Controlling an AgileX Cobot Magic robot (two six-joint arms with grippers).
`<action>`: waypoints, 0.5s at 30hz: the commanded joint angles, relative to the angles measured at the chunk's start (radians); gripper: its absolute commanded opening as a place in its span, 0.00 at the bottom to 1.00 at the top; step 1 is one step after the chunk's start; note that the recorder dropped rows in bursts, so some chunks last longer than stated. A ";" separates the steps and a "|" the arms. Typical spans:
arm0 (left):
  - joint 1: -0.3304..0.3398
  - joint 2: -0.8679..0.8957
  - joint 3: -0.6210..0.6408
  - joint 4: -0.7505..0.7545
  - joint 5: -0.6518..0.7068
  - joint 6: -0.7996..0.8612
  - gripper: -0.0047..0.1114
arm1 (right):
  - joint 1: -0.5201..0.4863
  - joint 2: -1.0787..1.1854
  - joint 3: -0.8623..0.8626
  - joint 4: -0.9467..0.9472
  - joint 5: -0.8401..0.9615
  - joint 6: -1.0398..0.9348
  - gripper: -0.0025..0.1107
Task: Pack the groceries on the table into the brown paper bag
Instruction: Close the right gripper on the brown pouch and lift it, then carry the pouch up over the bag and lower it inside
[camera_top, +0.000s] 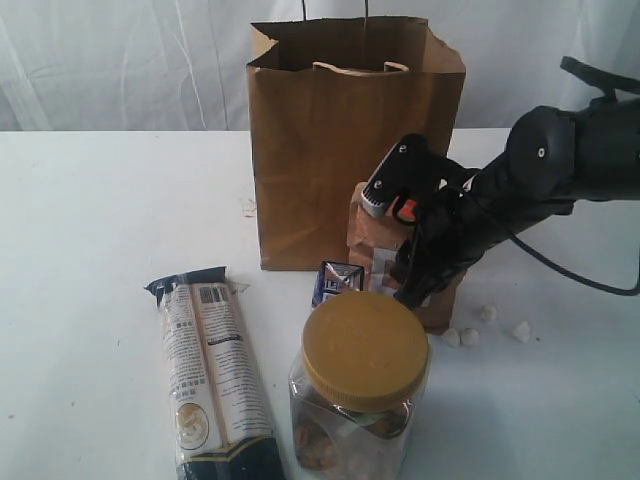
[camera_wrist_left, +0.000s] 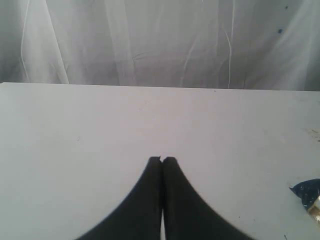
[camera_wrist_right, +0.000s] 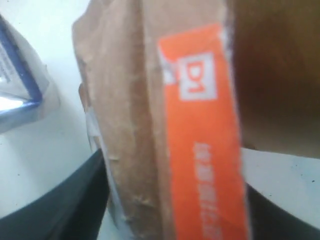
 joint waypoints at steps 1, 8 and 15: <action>-0.008 -0.005 0.004 -0.016 -0.003 0.001 0.04 | -0.001 -0.028 0.002 0.007 0.007 0.014 0.02; -0.008 -0.005 0.004 -0.016 -0.003 0.001 0.04 | -0.001 -0.204 0.001 0.029 0.060 0.016 0.02; -0.008 -0.005 0.004 -0.016 -0.003 0.001 0.04 | -0.001 -0.556 0.001 0.162 0.263 0.016 0.02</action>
